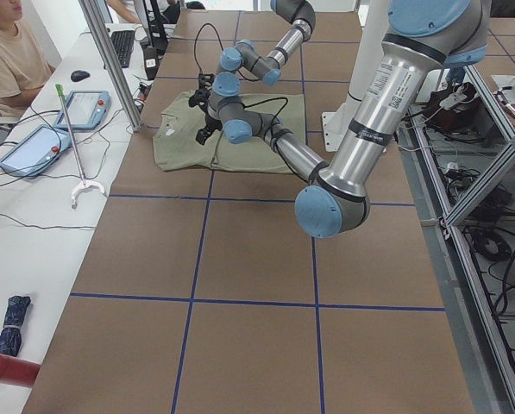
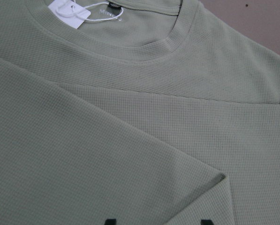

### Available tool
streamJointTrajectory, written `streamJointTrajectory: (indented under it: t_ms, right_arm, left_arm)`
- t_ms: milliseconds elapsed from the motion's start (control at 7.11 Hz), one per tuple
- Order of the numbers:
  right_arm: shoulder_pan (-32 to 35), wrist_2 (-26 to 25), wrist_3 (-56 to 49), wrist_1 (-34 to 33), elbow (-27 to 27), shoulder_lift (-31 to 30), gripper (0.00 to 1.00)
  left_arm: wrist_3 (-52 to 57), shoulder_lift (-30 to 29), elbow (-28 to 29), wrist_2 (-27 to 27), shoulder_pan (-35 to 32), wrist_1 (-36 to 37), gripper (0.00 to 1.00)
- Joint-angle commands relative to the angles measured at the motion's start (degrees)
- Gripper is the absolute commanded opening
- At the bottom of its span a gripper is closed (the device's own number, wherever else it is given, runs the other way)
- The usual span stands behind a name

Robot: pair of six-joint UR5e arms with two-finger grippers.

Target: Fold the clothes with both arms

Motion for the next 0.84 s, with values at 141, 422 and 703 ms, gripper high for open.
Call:
streamJointTrajectory:
  t_ms: [141, 422, 703]
  right_arm:
    - [-1.1, -1.0, 0.0, -0.1, -0.7, -0.2, 0.55]
    - [-1.2, -1.0, 0.0, -0.1, -0.7, -0.2, 0.23]
    - [-1.2, -1.2, -0.3, -0.3, -0.7, -0.6, 0.05]
  left_arm:
    - [-0.1, 0.0, 0.0, 0.0, 0.0, -0.1, 1.00]
    - [-0.4, 0.1, 0.0, 0.0, 0.0, -0.1, 1.00]
    - [-0.6, 0.1, -0.2, 0.0, 0.0, -0.2, 1.00]
